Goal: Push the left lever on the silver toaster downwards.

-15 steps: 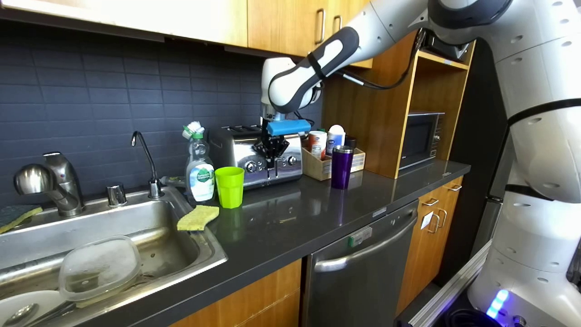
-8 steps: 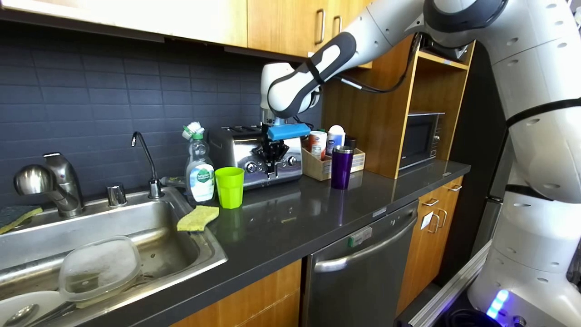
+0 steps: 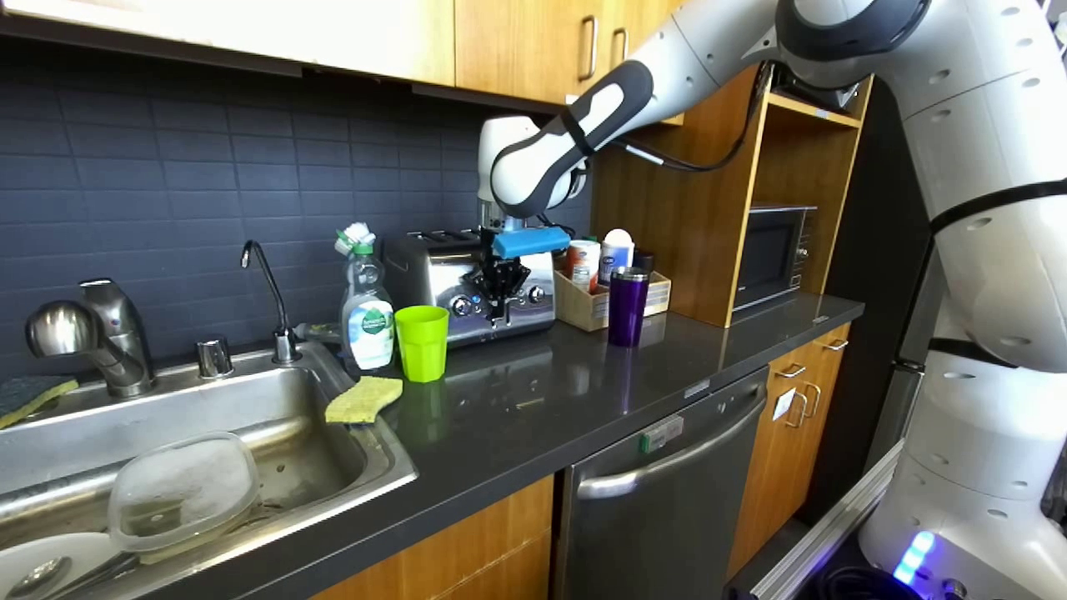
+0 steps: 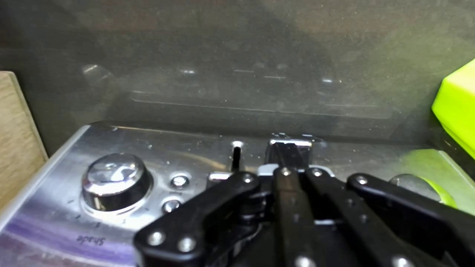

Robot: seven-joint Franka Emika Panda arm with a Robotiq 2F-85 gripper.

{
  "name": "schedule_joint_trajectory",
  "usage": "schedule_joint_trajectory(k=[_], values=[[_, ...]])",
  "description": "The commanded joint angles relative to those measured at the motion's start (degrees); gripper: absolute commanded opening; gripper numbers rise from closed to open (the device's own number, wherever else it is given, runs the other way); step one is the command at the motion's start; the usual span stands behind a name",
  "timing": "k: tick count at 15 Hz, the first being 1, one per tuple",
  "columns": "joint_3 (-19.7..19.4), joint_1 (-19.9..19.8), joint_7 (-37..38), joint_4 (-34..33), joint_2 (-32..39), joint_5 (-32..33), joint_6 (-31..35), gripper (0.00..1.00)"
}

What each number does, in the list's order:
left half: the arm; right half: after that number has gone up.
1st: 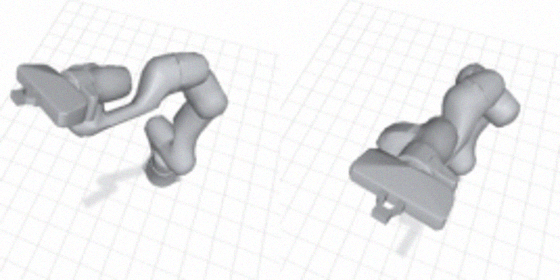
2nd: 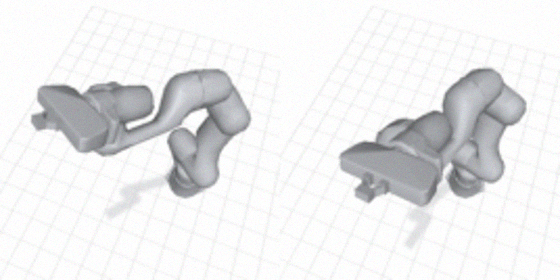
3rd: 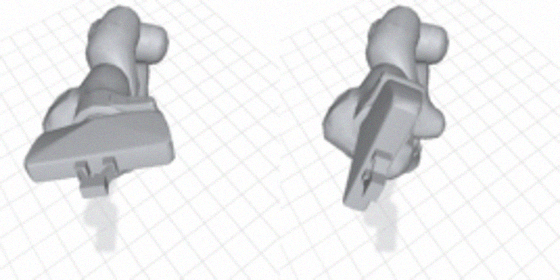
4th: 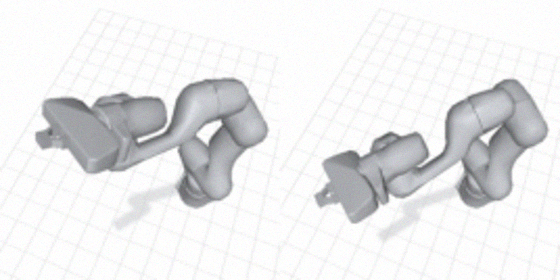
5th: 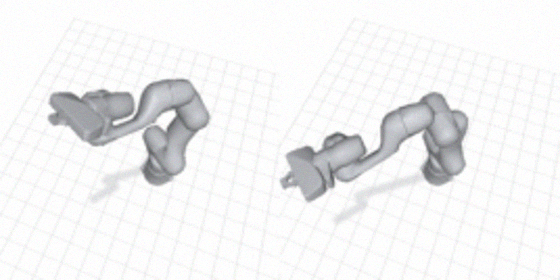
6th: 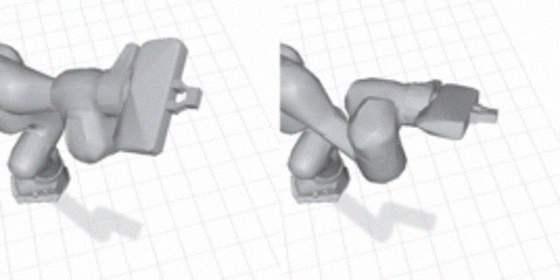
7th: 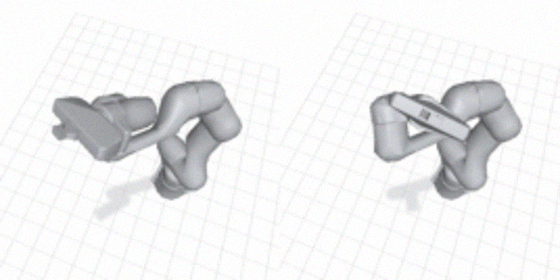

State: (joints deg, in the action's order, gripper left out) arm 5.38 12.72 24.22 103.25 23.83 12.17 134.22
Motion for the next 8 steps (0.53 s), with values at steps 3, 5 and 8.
schedule_joint_trajectory(k=[3, 5, 8], values=[[-1.69, 0.33, -1.45, -0.78, 3.94, -0.71, -0.02, 0.0], [-2.14, 1.13, -0.7, -1.45, 3.83, 0.8, -0.43, 0.0], [-3.01, 1.72, 0.12, -1.47, 4.74, 2.16, -0.87, 0.0]])
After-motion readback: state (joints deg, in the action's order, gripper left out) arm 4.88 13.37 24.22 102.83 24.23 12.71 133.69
